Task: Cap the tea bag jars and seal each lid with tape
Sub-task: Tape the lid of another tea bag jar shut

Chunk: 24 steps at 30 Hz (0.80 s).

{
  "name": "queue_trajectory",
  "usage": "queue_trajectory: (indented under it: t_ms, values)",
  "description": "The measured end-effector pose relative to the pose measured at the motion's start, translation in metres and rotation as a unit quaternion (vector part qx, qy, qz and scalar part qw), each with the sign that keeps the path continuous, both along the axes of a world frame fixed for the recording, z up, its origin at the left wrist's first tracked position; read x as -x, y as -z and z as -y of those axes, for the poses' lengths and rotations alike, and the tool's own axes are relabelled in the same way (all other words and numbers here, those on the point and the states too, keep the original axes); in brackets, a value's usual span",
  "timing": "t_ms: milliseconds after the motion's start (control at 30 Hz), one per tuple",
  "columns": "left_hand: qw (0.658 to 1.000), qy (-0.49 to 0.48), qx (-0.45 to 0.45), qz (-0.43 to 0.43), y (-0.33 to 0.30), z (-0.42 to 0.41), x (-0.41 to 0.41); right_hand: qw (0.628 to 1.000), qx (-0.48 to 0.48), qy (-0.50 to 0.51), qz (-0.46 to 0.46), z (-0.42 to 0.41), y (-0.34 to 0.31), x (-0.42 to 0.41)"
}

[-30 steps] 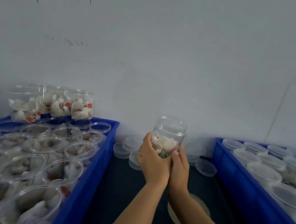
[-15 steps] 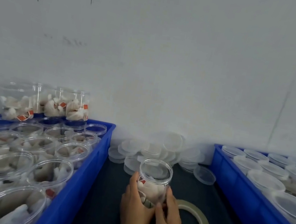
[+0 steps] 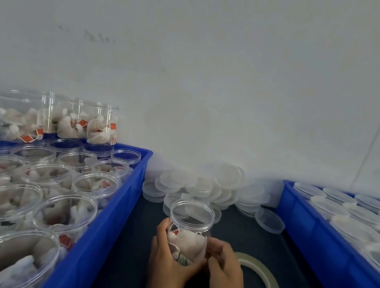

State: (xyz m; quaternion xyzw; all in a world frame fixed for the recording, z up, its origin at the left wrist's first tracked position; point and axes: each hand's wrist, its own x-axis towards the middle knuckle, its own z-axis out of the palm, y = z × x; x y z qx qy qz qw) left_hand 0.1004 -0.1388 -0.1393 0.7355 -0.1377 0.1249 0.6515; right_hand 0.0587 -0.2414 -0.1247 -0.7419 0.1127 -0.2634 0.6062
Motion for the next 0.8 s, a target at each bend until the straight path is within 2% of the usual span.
queue_trajectory:
  t_ms: [67,133,233,433,633,733,800]
  values:
    - [1.000,0.002,0.013,0.001,-0.001,-0.001,0.000,0.999,0.012,0.034,-0.024,0.015,-0.008,-0.019]
    - [1.000,0.008,0.025,0.008,0.001,-0.001,-0.001,0.990,0.114,0.058,-0.061,0.032,-0.015,-0.041]
    - [0.998,0.004,0.061,0.008,0.003,-0.001,-0.001,0.944,0.310,0.069,-0.092,0.050,-0.017,-0.073]
    - [0.995,-0.008,0.095,0.000,0.008,0.001,-0.006,0.870,0.464,0.054,-0.157,0.054,-0.010,-0.115]
    - [0.995,-0.007,0.101,0.000,0.009,0.002,-0.006,0.787,0.598,0.092,-0.118,0.055,-0.001,-0.125]
    - [0.995,-0.011,0.104,0.005,0.009,0.002,-0.006,0.787,0.603,0.098,-0.085,0.061,-0.007,-0.117]
    - [0.995,-0.013,0.099,0.006,0.008,0.003,-0.005,0.803,0.585,0.099,-0.059,0.066,-0.016,-0.108]
